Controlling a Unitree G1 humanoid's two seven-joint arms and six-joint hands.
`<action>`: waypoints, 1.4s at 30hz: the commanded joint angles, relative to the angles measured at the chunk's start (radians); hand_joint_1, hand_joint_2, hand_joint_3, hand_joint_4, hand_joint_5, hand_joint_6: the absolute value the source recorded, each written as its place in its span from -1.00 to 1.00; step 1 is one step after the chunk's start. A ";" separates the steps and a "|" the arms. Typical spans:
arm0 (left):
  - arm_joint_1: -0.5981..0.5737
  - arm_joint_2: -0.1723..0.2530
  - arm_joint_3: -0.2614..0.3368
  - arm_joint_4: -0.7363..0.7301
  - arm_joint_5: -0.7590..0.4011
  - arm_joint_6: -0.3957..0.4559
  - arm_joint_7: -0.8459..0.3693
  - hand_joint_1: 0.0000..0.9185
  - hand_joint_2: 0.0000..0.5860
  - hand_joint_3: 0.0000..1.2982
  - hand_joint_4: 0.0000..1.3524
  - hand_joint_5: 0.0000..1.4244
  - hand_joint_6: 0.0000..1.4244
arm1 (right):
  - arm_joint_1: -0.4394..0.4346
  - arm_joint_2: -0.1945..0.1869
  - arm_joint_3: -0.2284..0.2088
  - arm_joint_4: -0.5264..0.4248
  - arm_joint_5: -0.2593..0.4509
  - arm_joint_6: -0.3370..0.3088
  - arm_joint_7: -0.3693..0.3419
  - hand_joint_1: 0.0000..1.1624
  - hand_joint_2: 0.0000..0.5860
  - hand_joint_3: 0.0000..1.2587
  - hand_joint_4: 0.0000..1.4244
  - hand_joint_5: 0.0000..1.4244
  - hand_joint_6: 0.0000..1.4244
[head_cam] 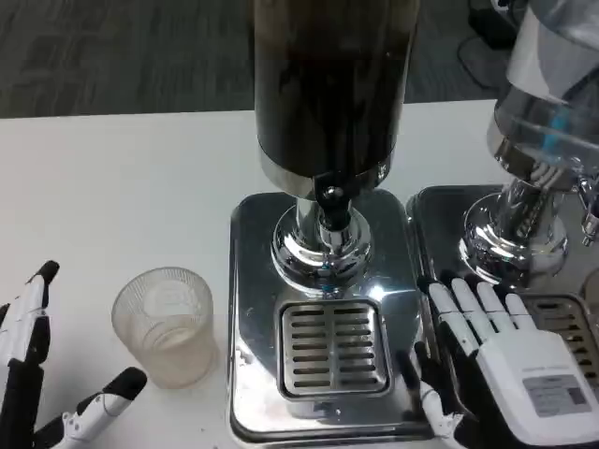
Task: Grasp the cup under the faucet to collect the drink, then remove the cup.
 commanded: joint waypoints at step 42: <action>-0.356 0.020 -0.143 0.502 -0.034 -0.251 -0.163 -0.58 -0.89 -1.00 -1.00 -0.96 -1.00 | -0.039 0.011 0.052 0.030 -0.008 0.079 -0.039 -0.38 0.91 -0.85 -1.00 -1.00 -1.00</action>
